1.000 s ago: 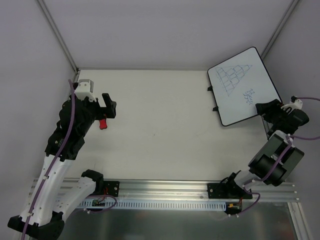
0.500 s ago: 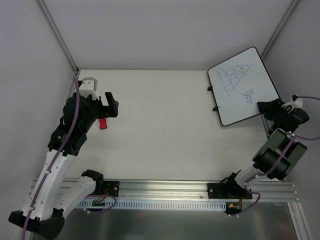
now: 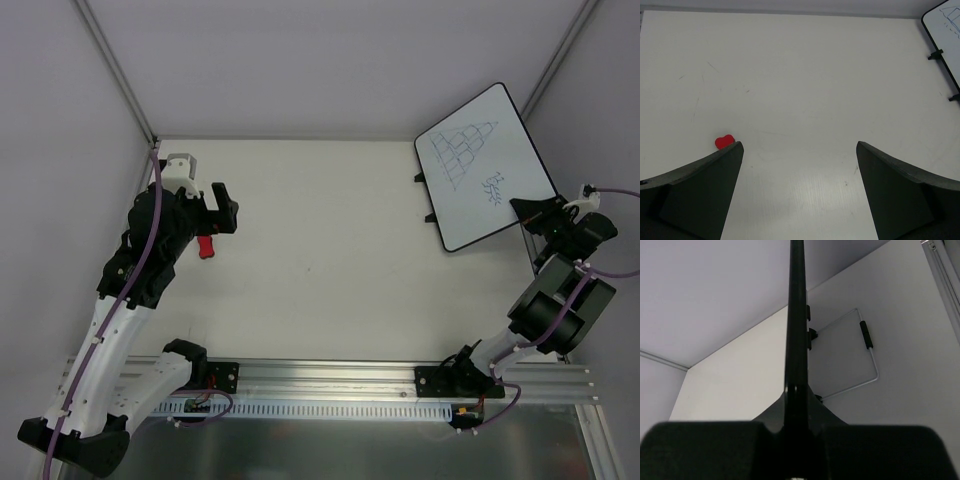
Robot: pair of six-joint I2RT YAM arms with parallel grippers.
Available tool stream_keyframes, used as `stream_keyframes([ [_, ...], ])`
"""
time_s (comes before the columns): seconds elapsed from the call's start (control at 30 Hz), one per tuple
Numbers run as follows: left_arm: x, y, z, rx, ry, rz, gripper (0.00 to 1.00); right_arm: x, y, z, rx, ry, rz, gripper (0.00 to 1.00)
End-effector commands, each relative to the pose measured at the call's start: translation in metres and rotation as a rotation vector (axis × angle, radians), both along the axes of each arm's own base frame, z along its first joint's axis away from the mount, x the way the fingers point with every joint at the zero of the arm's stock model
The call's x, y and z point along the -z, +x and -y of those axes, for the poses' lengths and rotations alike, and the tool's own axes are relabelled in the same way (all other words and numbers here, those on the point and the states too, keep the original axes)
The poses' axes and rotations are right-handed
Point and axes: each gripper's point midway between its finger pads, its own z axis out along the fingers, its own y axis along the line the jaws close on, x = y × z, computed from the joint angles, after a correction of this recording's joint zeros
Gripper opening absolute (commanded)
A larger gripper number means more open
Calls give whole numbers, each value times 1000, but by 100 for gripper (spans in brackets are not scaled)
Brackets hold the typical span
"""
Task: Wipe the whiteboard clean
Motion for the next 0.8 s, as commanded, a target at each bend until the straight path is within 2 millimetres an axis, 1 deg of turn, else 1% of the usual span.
stream_keyframes([
  [0.0, -24, 0, 3, 20, -4, 75, 99, -20, 7, 12, 19, -147, 103, 0],
  [0.23, -16, -6, 0, 12, -1, 72, 99, -56, 3, 2, -21, -158, 188, 0],
  [0.4, -15, -8, -3, 5, 1, 78, 99, -95, 3, -2, -28, -170, 279, 0],
  [0.47, -13, -8, -4, 4, 7, 75, 99, -114, 2, -3, -28, -167, 321, 0],
  [0.53, -13, -9, -4, 3, 6, 76, 99, -127, 1, -5, -31, -168, 350, 0],
  [0.57, -12, -9, -4, 3, 4, 76, 99, -139, 1, -6, -36, -169, 377, 0],
  [0.63, -10, -10, -3, 6, 5, 71, 99, -150, 0, -7, -37, -166, 402, 0],
  [0.67, -10, -10, -3, 6, 4, 74, 99, -160, -1, -8, -38, -167, 421, 0],
  [0.77, -10, -10, -3, 6, 4, 74, 99, -171, -3, -10, -45, -176, 450, 0],
])
